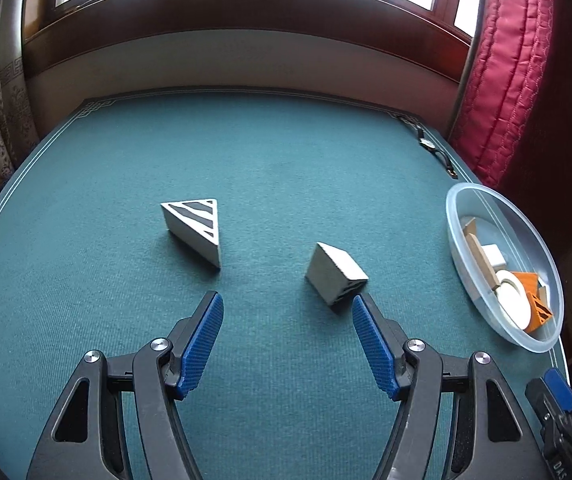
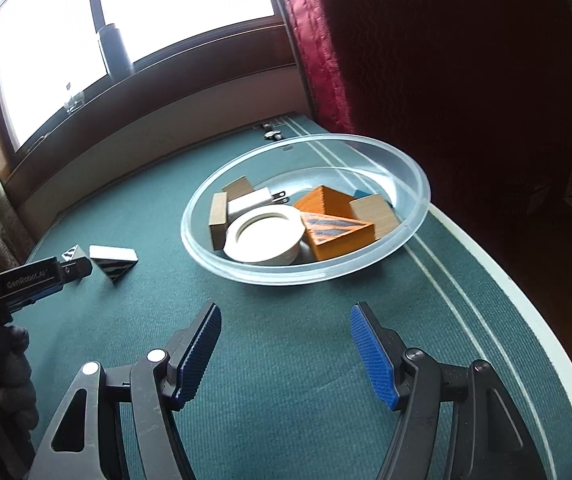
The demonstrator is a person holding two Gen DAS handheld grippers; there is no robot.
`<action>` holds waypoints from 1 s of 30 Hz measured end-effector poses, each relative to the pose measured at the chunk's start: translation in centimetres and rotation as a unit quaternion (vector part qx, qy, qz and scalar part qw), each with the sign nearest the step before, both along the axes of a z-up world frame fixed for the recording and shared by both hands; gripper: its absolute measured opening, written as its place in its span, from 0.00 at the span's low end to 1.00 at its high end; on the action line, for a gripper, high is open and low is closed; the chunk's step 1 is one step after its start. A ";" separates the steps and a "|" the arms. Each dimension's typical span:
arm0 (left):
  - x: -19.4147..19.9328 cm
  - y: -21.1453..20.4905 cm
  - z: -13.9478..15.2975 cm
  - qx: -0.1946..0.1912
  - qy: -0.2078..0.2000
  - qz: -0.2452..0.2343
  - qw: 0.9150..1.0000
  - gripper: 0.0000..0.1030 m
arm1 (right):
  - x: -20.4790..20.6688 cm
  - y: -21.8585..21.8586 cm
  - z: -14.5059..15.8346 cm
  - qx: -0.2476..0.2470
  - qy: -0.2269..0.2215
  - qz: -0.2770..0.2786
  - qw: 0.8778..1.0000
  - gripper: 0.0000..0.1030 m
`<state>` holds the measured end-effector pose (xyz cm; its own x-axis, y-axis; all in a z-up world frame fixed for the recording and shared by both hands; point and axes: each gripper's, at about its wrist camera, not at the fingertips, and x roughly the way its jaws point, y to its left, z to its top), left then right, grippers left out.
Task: Organize rigid objects
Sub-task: 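Move both grippers back from the bowl toward the two striped triangles, then grasp the white black-striped triangle with the left gripper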
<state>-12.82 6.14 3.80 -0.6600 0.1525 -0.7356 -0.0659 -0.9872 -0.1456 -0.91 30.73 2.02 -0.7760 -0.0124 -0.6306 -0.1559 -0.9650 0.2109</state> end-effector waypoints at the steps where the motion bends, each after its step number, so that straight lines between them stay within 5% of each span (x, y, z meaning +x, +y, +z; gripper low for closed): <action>1: -0.1 -0.4 -0.1 -0.002 0.000 0.004 1.000 0.66 | 0.0 -0.4 0.0 0.001 -0.001 0.008 1.000 0.68; 17: -3.7 -5.2 -1.2 -0.031 -0.009 0.037 0.999 0.66 | -0.5 -2.6 -0.6 0.004 -0.021 0.054 0.998 0.70; 30: -7.5 -4.8 -1.5 -0.057 -0.001 0.030 0.998 0.66 | -0.6 -2.8 -0.7 0.008 -0.029 0.055 0.998 0.70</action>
